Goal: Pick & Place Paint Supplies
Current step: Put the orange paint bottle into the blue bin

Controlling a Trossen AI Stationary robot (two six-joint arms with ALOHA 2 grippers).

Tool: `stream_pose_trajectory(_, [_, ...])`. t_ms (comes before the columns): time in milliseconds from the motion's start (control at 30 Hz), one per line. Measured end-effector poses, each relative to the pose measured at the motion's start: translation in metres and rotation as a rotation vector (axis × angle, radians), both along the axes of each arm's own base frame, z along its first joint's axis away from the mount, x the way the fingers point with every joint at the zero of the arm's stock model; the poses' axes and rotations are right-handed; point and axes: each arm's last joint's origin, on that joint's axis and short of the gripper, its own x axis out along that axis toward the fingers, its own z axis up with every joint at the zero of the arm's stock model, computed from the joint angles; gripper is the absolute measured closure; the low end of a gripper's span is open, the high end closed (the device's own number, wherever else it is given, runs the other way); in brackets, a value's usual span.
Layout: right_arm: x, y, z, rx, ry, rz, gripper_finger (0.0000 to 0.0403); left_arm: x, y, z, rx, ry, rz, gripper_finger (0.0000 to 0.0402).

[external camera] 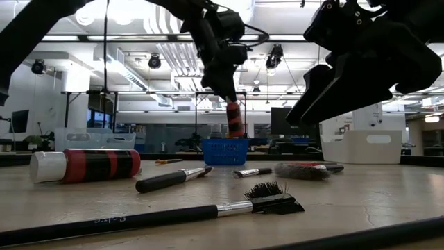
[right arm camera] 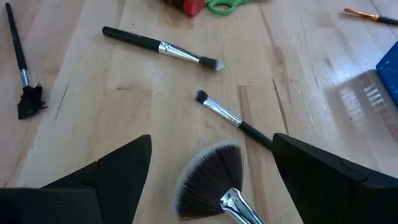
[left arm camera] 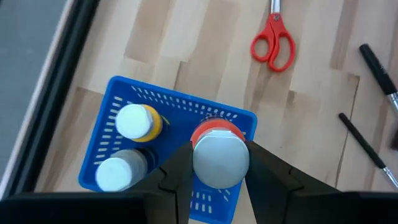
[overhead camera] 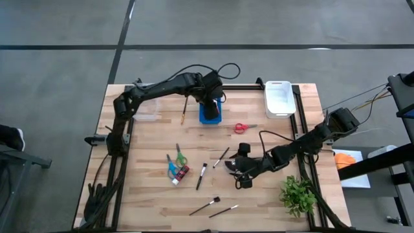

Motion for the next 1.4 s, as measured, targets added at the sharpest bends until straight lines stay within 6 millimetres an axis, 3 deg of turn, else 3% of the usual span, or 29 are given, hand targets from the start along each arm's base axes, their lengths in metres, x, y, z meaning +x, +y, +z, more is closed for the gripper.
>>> stream_pose_trajectory(733, [0.0, 0.0, 0.0, -0.002, 0.002, 0.003, 0.0071, 0.011, 0.011, -0.04, -0.042, 0.084, 0.005, 0.0282])
stream_pose_trajectory(1100, [0.0, 0.0, 0.0, -0.005, 0.002, 0.007, 0.0071, 0.011, 0.011, -0.042, -0.04, 0.081, 0.005, 0.0282])
stream_pose_trajectory(1400, [0.0, 0.0, -0.001, -0.005, 0.003, 0.007, 0.0071, 0.01, 0.01, -0.055, -0.045, 0.096, 0.001, 0.0282])
